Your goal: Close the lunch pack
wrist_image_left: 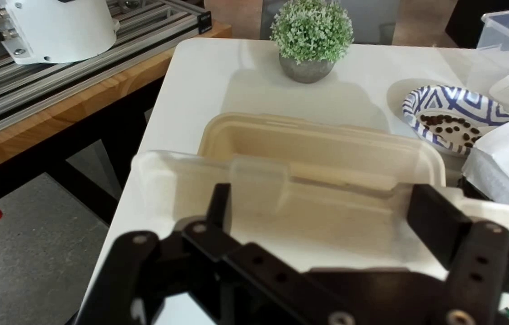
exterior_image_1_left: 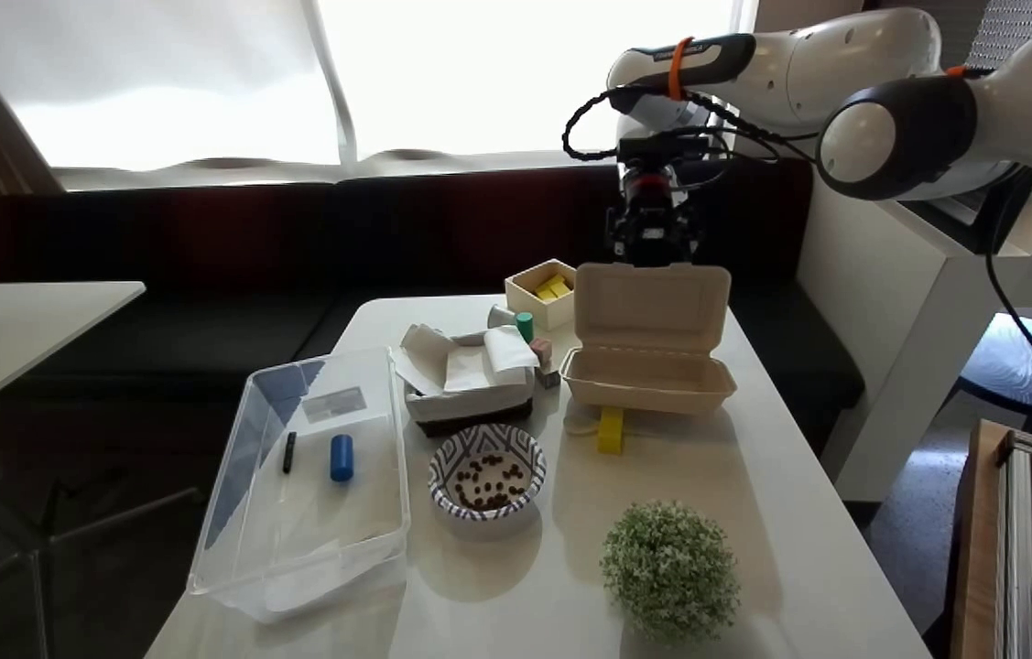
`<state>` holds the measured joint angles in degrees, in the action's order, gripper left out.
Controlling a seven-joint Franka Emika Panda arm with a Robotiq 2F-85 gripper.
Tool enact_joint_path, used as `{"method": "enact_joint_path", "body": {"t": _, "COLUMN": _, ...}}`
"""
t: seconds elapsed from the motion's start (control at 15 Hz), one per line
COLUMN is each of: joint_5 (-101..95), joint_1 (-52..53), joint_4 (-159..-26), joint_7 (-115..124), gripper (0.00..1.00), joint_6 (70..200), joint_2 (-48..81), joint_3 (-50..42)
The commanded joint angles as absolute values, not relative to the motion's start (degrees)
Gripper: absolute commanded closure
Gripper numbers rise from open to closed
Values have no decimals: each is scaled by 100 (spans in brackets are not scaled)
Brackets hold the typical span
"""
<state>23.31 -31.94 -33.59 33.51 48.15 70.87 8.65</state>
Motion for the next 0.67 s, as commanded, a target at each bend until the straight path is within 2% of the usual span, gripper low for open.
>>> {"method": "enact_joint_path", "body": {"t": 0.0, "joint_5": 2508, "joint_1": -3138, "joint_4": -3404, "joint_7": 3266, "gripper": 0, "joint_6": 4815, "joint_2": 7084, "joint_3": 671}}
{"method": "enact_joint_path", "body": {"t": 0.6, "joint_5": 2194, "joint_1": -3104, "joint_4": -4543, "joint_7": 2649, "gripper": 0, "joint_6": 4815, "joint_2": 6833, "joint_3": 1265}}
